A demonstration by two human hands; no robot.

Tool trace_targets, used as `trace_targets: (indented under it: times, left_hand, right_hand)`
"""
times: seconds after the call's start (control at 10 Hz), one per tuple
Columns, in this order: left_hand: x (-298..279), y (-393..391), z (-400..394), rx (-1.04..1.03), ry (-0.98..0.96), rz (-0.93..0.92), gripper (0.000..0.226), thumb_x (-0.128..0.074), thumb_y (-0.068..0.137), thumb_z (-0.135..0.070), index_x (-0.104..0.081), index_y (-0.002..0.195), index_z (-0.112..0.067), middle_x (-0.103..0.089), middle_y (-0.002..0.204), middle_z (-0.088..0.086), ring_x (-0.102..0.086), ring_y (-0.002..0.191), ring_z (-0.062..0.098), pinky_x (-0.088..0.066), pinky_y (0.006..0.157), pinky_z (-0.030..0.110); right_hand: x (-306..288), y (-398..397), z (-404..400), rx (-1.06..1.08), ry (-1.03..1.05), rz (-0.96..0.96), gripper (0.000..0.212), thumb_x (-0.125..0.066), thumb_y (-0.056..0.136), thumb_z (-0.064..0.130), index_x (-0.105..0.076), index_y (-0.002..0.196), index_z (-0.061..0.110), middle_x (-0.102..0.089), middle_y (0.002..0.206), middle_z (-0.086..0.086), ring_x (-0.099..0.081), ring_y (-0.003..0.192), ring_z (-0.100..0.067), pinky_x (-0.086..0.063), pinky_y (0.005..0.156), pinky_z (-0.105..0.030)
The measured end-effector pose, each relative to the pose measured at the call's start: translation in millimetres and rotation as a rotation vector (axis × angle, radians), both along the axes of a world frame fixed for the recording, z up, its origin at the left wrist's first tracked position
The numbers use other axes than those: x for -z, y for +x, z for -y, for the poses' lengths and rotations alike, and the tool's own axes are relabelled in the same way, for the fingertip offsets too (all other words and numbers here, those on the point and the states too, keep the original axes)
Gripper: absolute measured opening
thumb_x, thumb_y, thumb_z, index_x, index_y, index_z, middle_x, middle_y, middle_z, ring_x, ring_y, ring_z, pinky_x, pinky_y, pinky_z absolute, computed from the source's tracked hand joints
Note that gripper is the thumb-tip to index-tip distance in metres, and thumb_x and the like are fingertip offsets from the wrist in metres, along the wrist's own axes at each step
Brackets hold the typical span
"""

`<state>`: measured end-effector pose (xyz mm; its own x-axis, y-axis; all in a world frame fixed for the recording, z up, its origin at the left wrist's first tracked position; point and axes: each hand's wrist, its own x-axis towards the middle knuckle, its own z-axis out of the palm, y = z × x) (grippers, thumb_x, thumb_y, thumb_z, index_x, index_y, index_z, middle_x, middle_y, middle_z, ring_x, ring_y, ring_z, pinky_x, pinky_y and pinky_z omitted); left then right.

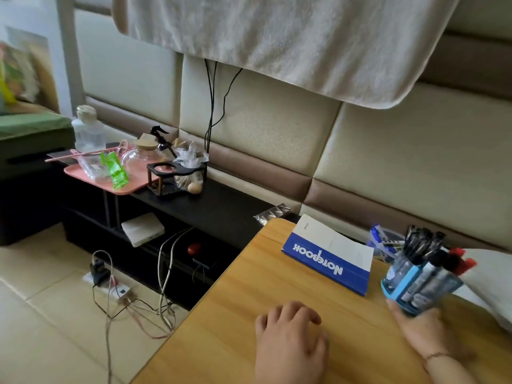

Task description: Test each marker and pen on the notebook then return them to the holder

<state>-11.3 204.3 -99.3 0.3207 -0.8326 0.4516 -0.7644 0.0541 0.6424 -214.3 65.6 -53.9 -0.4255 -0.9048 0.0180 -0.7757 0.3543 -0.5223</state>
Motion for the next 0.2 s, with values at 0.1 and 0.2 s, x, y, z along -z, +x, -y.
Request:
trace_targets:
  times: [0.1, 0.2]
  left_hand:
    - [3, 3, -2, 0.023, 0.008, 0.166, 0.026, -0.051, 0.052, -0.057, -0.059, 0.072, -0.041, -0.057, 0.079, -0.028, -0.057, 0.079, 0.002, -0.045, 0.073, 0.026]
    - [3, 4, -4, 0.029, 0.011, 0.281, 0.025, -0.049, 0.055, -0.056, -0.060, 0.070, -0.040, -0.058, 0.079, -0.027, -0.052, 0.082, 0.004, -0.036, 0.079, 0.028]
  right_hand:
    - [11, -5, -26, 0.035, 0.124, -0.243, 0.103, -0.030, 0.077, 0.085, -0.019, 0.151, 0.013, -0.025, 0.157, -0.011, -0.023, 0.143, -0.029, -0.017, 0.116, -0.048]
    - [18, -8, -88, -0.066, -0.030, -0.319, 0.081, -0.018, 0.083, 0.081, -0.017, 0.150, 0.036, -0.014, 0.162, 0.008, -0.016, 0.146, -0.018, -0.014, 0.118, -0.041]
